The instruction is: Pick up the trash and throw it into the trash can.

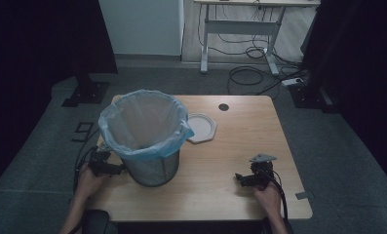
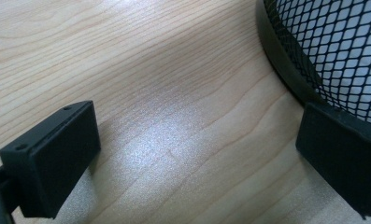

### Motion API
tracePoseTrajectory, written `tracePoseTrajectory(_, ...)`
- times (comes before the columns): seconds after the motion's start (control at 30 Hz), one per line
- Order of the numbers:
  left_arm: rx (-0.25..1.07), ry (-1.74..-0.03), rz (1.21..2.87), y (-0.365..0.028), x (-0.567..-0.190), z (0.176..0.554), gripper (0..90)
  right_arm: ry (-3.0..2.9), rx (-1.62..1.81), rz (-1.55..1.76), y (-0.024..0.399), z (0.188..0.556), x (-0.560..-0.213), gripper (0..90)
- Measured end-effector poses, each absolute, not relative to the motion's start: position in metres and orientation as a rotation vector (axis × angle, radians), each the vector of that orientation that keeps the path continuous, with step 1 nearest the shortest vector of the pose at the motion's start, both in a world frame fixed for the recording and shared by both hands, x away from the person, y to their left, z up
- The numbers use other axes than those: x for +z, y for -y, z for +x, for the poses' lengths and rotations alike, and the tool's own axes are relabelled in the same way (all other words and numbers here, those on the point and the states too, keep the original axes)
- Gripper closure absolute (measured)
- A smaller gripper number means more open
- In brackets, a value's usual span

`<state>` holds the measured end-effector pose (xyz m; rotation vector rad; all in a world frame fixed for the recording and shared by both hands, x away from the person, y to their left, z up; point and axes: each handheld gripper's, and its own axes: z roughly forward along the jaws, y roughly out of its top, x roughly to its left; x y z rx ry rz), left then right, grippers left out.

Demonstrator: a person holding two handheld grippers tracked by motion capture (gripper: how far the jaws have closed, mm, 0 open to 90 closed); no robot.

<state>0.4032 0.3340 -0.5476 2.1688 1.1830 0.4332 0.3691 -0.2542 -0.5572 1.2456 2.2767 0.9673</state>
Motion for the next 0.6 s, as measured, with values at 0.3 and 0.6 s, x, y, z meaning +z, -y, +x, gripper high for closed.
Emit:
tracePoseTrajectory(0.3, 0.433, -1.183, 2.169, -0.334, -0.5475, 0.4031, 0.0, -2.277, 0.968, 1.245, 0.2542, 0.3691, -0.5572, 0.0)
tracePoseTrajectory(0.6, 0.433, -1.183, 2.169, -0.334, -0.5476, 0.4032, 0.0, -2.269, 0.967, 1.255, 0.2529, 0.3693, -0.5572, 0.0)
